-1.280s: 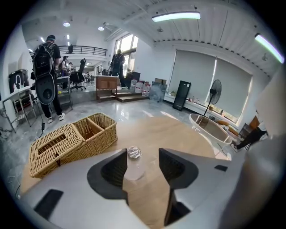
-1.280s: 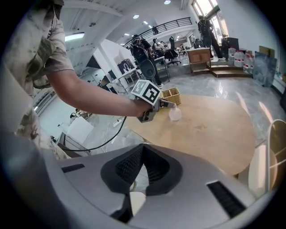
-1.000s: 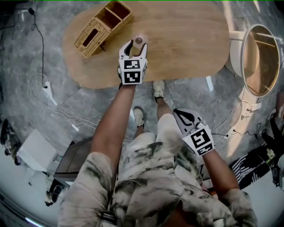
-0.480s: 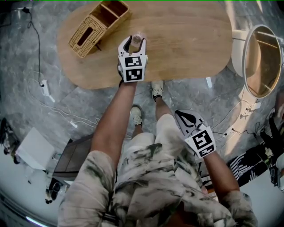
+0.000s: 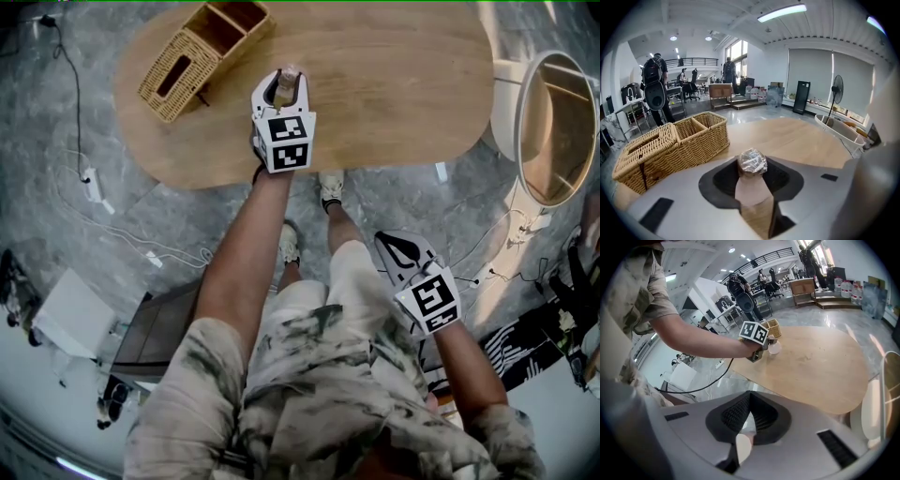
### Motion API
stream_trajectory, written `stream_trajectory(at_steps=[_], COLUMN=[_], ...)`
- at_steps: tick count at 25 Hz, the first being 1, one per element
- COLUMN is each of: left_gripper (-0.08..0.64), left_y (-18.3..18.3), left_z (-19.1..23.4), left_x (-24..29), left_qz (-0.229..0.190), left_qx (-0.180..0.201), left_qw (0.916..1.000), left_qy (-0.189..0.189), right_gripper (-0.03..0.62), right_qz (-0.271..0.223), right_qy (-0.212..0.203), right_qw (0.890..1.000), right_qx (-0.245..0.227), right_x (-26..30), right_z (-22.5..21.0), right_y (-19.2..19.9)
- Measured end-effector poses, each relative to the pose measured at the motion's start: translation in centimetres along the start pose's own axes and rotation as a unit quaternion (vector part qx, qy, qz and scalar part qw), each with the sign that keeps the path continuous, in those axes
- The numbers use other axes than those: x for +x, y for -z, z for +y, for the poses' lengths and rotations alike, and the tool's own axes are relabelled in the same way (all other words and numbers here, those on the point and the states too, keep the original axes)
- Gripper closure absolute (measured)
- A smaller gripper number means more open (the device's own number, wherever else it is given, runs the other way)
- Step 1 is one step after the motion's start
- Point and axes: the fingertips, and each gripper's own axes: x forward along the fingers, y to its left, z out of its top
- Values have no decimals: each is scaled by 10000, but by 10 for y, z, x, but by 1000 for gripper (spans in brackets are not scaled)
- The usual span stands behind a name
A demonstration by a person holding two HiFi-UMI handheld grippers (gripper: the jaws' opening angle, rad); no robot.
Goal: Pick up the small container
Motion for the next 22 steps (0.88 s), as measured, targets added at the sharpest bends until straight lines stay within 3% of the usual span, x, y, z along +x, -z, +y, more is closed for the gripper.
stream_trajectory(at_steps=[22], left_gripper=[411], left_y=[-20], left_z=[5], left_x=[-16], left_qz=[67], left_qx=[25], left_qw=[9996], left_qy=[269], right_gripper=[571], right_qz=[-104], right_qy=[-22], right_qw=[9999], right_qx=[-81], right_x=[4], right_z=[4], right_y=[-9])
